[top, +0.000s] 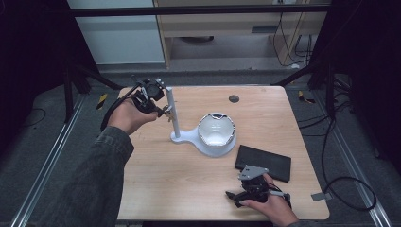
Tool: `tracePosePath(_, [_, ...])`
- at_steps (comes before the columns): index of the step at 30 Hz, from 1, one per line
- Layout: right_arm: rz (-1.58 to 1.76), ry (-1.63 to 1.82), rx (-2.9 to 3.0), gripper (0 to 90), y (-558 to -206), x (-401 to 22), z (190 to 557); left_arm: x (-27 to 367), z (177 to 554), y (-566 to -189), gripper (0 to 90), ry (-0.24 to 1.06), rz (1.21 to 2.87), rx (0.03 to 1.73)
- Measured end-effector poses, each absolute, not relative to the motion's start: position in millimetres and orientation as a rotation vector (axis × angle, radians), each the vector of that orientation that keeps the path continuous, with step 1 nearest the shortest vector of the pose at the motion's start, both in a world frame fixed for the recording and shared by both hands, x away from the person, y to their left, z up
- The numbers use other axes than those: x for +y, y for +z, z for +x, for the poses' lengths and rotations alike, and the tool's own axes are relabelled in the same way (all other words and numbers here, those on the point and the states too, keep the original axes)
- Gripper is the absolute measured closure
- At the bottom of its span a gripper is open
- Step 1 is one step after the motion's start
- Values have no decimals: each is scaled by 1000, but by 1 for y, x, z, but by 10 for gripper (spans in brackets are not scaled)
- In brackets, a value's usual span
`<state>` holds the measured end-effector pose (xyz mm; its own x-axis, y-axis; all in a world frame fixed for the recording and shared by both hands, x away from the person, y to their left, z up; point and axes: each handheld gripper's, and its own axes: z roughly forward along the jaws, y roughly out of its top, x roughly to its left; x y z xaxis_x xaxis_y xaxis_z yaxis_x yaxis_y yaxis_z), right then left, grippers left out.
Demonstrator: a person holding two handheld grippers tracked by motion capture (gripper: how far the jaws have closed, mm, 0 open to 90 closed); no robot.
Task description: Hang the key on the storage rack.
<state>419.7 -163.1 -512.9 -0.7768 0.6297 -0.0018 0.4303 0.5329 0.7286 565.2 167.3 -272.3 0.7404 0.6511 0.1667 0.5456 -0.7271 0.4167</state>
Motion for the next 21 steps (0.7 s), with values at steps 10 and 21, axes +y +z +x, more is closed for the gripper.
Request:
tracePosePath(10, [888, 1082, 2508, 44, -513, -163, 420, 160, 561, -263, 894, 487, 2593, 914])
tracePosePath(21, [874, 1078, 2510, 44, -513, -164, 420, 162, 559, -265, 755, 598, 2520, 925])
